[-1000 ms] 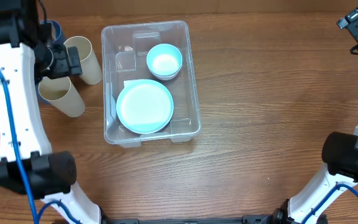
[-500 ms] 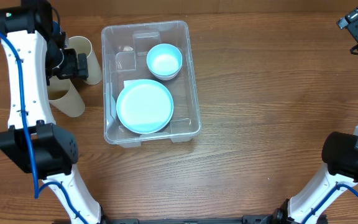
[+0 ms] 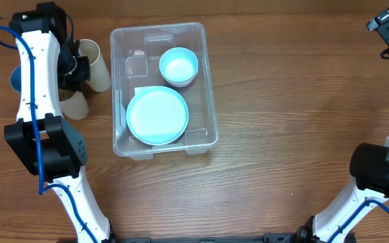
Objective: Pack container
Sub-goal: 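Grasp the beige cup with the left gripper and lift it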
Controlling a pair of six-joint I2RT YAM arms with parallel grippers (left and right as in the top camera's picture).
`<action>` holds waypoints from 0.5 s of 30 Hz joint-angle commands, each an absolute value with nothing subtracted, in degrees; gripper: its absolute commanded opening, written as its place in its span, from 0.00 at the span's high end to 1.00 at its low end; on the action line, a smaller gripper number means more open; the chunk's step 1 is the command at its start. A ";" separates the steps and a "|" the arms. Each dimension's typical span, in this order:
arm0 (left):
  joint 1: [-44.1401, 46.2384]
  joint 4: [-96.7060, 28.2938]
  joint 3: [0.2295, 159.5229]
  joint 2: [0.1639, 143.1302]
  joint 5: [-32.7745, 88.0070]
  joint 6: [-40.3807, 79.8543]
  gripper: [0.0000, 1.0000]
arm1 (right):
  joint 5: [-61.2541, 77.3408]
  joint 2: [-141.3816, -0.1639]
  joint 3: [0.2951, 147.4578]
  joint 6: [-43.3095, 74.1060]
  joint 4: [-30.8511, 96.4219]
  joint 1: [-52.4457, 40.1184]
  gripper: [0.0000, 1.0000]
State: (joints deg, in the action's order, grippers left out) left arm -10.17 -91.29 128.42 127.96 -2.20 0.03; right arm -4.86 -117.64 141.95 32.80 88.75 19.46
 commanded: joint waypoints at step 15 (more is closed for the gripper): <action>-8.54 -96.82 132.16 107.90 6.13 6.28 0.96 | -5.28 -117.01 142.47 33.06 88.62 19.35 0.00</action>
State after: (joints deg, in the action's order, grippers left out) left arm -8.71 -96.49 129.82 117.38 1.50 3.44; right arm -4.84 -117.64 141.95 32.80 88.71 19.46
